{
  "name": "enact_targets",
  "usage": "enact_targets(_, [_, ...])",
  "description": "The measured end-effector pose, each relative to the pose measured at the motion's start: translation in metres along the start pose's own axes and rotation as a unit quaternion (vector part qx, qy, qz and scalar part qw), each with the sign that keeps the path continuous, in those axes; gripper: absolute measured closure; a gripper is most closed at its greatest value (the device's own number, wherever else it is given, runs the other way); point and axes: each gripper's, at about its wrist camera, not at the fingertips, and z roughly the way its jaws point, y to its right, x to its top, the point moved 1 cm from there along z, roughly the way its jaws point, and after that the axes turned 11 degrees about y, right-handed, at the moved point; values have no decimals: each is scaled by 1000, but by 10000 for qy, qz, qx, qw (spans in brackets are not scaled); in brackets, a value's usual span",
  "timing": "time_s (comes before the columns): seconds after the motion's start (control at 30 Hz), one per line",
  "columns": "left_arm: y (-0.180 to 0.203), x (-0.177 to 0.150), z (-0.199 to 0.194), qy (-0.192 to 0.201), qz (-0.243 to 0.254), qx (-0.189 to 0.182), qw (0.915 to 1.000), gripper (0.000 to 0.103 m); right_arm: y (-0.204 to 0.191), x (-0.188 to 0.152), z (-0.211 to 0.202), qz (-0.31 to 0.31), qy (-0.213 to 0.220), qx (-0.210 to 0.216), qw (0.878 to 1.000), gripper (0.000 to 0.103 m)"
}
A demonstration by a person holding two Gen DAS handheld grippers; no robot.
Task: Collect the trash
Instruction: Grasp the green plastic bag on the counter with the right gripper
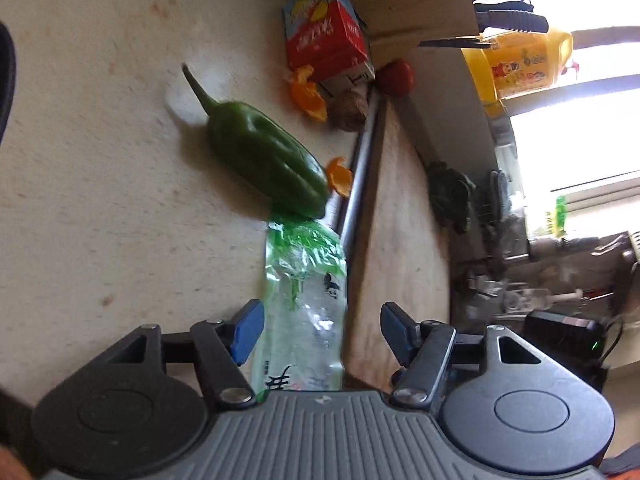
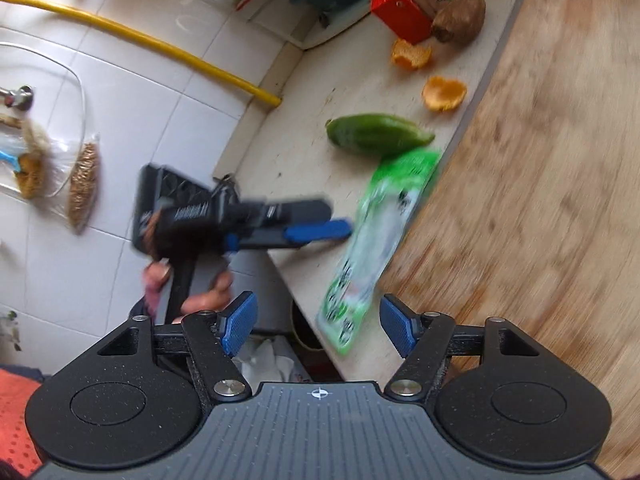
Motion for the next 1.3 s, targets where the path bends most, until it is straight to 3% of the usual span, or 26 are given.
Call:
enact_targets(0.2, [-13,7,6,-242,-630,-371,9970,41,6,-24,7,422,114,241,9988,28])
enact_targets(0.27, [-10,0,6,-315,-598,-524,9963,41,11,-29,11,540,152,320,9979,28])
enact_targets(0.4, [0,-7,9,-304,-460,-387,9977,41,17,-31,27,752,185,370,9963,28])
enact_targets(0.53, [0,-5,-13,36,-318,-202,9993,41,21,-34,43,857,185,324,9956,28])
enact_targets(0.57, [-4,-4,-16,133,-385,-162,9990,41,21,-34,47,897,249,311,9952,34])
enact_targets(0.67, [-20,-11,-19,182,-745,-198,9969,43,24,-33,55,1201,491,452,9905,40])
enact_targets(0.87, [-30,-21,-27,327,-1053,-545,9924,43,26,-34,88,1534,542,146,9866,94])
enact_targets(0.97, [-40,-23,-39,493,-1383,-607,9873,43,22,-32,88,1615,625,208,9847,95])
enact_targets(1.13, [-29,-8,-66,994,-1102,-691,9865,41,-11,-18,62,866,874,320,9919,97])
enact_targets(1.23, [-21,8,-62,1160,-1027,-860,9842,35,-18,-9,38,672,1103,203,9914,97])
enact_targets(1.3, [-21,18,-48,1201,-1149,-684,9837,34,-17,-4,23,602,1254,10,9903,97])
